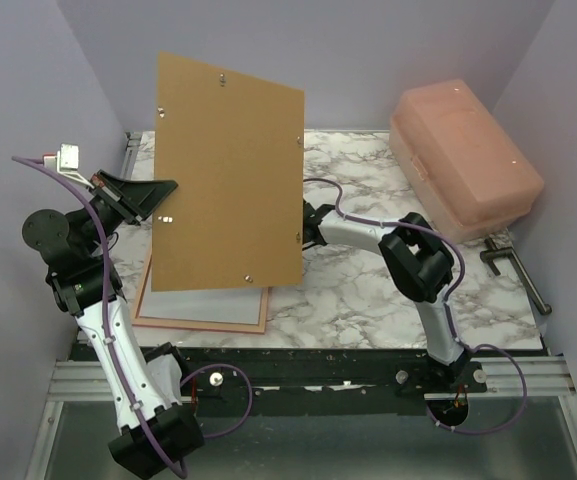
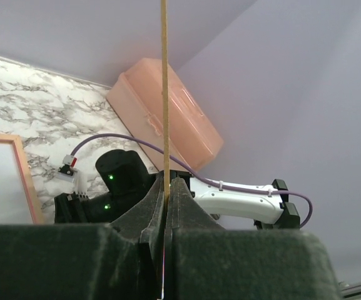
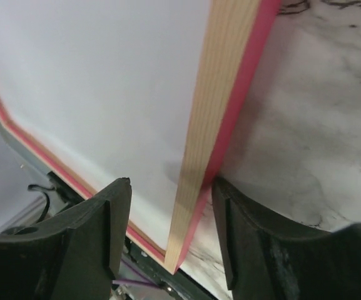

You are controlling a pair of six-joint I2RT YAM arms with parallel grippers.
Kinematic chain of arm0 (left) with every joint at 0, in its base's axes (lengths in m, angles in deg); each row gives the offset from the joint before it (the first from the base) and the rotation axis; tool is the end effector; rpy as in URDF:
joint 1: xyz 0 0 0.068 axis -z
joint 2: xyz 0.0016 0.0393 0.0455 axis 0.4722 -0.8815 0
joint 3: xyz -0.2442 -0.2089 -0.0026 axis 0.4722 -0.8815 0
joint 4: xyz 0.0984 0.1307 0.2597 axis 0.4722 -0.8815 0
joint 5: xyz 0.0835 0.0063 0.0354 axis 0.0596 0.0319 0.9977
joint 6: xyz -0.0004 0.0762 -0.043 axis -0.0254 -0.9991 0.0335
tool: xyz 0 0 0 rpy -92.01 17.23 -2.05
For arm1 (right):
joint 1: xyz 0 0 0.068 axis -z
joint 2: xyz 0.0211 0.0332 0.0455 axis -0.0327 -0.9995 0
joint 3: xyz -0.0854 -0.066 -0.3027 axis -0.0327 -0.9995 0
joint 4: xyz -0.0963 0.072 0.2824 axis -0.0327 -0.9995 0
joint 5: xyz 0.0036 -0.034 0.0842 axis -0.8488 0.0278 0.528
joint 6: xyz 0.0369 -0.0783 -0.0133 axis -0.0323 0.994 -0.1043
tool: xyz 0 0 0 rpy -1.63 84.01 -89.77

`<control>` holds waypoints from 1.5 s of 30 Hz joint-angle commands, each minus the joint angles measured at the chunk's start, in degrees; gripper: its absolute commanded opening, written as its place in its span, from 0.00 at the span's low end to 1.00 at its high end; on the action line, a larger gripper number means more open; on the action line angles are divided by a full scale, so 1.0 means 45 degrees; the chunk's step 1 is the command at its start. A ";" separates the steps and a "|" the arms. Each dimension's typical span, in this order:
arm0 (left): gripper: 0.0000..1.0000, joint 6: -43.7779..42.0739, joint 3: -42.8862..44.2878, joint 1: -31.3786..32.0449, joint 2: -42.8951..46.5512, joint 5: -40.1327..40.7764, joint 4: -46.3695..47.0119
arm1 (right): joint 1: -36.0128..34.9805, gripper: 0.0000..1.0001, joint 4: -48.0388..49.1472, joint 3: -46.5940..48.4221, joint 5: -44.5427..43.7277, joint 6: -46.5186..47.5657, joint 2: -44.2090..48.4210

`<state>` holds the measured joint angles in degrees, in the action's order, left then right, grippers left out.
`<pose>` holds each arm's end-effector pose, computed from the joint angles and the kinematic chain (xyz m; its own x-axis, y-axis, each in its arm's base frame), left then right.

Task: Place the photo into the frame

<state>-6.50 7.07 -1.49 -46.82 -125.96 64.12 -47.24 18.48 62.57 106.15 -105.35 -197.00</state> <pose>0.1938 0.0290 0.4825 -0.3979 -0.6715 -0.6251 0.4722 0.4342 -0.7671 0.3548 0.4030 0.1283 -0.9922 -0.0444 -0.1167 -0.1075 0.7792 0.6175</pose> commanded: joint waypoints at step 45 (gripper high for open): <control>0.00 0.0470 -0.2239 -0.0099 0.1244 0.0059 0.1160 | 0.2692 0.00 -0.5188 -0.6562 -0.7334 0.3167 0.4044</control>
<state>-3.90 -2.28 -2.02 -42.91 -125.96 68.29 -36.77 9.41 39.07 84.62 -95.49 -175.71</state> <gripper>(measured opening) 0.025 0.074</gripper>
